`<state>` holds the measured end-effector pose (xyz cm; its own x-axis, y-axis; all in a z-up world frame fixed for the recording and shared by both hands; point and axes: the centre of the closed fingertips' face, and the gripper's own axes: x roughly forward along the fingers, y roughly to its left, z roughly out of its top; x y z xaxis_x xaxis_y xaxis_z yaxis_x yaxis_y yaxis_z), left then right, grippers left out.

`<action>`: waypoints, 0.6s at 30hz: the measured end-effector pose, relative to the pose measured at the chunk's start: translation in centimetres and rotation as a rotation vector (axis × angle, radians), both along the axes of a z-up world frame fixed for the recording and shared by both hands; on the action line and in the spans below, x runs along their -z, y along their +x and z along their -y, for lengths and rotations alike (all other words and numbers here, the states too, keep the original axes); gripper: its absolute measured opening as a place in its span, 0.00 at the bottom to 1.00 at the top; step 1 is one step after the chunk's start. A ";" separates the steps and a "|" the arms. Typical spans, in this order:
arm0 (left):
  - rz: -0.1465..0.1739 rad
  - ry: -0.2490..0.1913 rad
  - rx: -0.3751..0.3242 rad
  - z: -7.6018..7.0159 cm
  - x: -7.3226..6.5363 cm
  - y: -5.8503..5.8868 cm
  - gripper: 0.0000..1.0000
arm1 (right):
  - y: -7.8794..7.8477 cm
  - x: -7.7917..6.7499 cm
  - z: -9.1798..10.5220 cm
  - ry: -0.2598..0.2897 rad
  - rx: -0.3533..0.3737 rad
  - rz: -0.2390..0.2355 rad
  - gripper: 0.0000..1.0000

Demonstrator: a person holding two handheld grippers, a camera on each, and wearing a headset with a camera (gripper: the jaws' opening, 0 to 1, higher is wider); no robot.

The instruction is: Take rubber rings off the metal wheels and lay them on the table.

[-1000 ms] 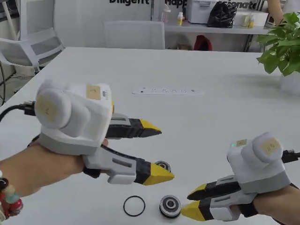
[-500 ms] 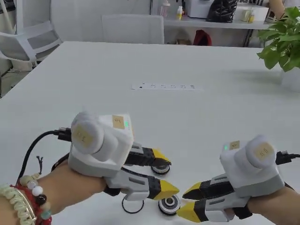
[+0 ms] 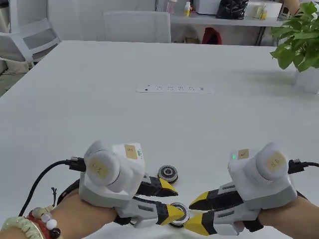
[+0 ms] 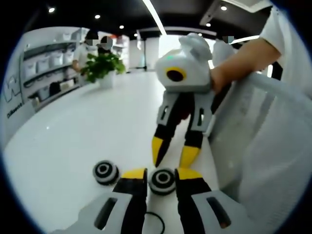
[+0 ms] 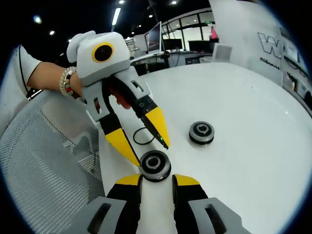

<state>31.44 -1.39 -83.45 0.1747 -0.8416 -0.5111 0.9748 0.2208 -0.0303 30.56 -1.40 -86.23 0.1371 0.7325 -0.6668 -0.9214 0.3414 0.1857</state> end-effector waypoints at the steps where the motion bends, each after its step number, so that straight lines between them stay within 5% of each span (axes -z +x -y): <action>1: -0.019 -0.001 -0.002 0.1 0.2 -0.3 0.24 | 0.0 0.0 0.0 0.000 -0.004 0.001 0.22; 13: 0.007 0.033 -0.006 -0.1 1.3 0.0 0.18 | 0.0 0.3 -0.1 -0.018 -0.016 0.010 0.20; 15: 0.042 0.032 0.009 0.0 1.3 0.1 0.17 | 0.0 0.4 0.0 -0.026 -0.020 0.014 0.19; 18: 0.027 0.033 0.010 -0.1 1.4 -0.2 0.15 | 0.0 0.5 -0.1 -0.027 -0.021 0.014 0.19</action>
<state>31.22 -1.32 -84.81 0.1804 -0.8260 -0.5340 0.9774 0.2113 0.0033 30.54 -1.34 -86.69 0.1314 0.7169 -0.6847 -0.9309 0.3266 0.1634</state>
